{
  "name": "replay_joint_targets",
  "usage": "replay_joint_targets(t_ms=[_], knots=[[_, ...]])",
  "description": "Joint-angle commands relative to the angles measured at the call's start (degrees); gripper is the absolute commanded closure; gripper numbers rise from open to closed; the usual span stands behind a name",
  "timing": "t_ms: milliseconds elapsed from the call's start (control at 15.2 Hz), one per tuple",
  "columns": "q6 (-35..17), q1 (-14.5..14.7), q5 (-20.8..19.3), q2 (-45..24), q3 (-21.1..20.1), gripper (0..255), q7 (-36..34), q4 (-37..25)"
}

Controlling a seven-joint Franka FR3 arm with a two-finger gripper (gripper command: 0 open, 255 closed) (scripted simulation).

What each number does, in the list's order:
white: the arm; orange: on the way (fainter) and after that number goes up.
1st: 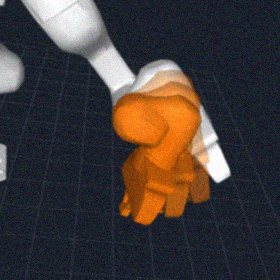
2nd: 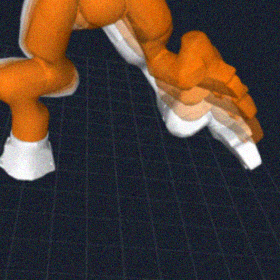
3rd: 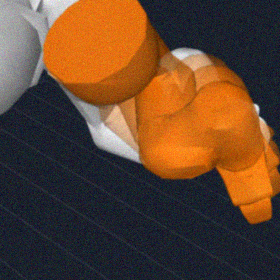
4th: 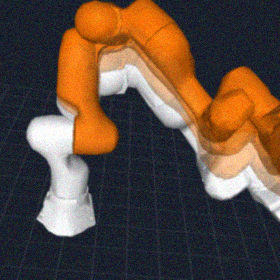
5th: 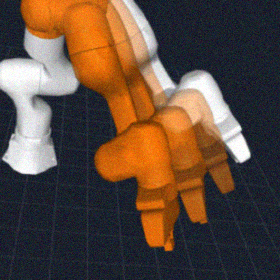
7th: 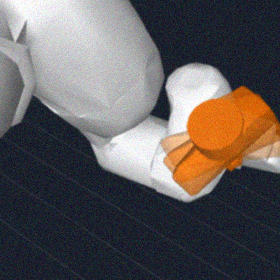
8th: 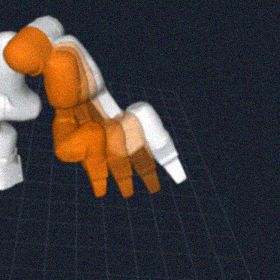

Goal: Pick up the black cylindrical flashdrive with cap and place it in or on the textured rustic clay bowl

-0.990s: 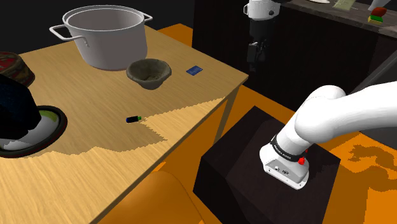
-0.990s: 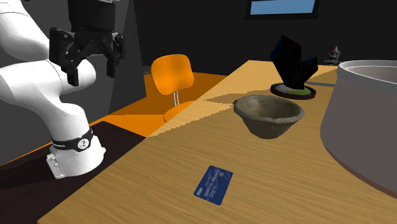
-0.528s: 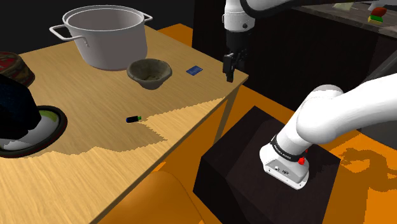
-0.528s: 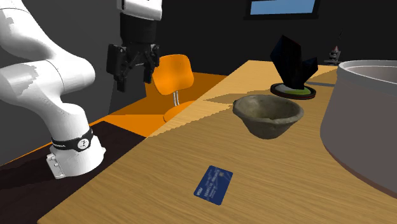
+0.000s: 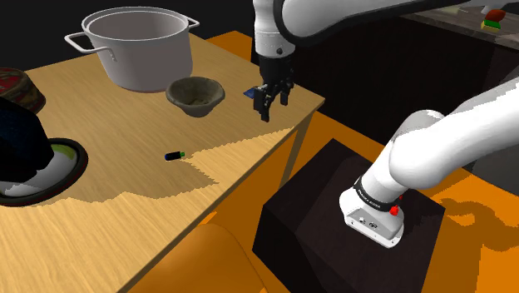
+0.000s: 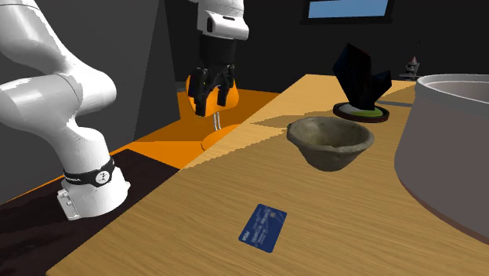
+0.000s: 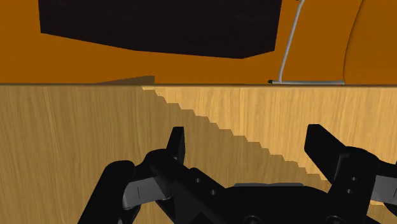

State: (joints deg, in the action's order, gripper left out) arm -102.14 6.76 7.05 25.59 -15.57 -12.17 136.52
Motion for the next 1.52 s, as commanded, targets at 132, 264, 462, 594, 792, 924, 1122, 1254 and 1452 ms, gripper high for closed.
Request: replay_joint_targets(t_ms=[132,264,462,594,792,924,1122,1254,1452], knots=[[-4.7,0.9,0.5,-6.2,-3.7,0,-4.9,-3.4],[-6.8,1.3,0.1,-9.6,-5.5,0,-7.4,-5.6],[-9.6,1.8,-1.2,-14.9,-8.0,0,-11.5,-9.4],[-11.1,2.2,-2.6,-18.7,-9.5,0,-14.3,-12.3],[-13.0,3.1,-5.4,-24.6,-11.3,0,-18.8,-17.1],[-13.9,4.0,-7.8,-28.7,-12.2,0,-21.8,-20.7],[-14.5,6.0,-11.6,-35.0,-13.0,0,-26.2,-26.7],[-14.5,7.7,-14.2,-39.3,-13.1,0,-29.0,-31.2],[-15.0,8.9,-15.9,-42.0,-12.9,0,-30.5,-33.5]])
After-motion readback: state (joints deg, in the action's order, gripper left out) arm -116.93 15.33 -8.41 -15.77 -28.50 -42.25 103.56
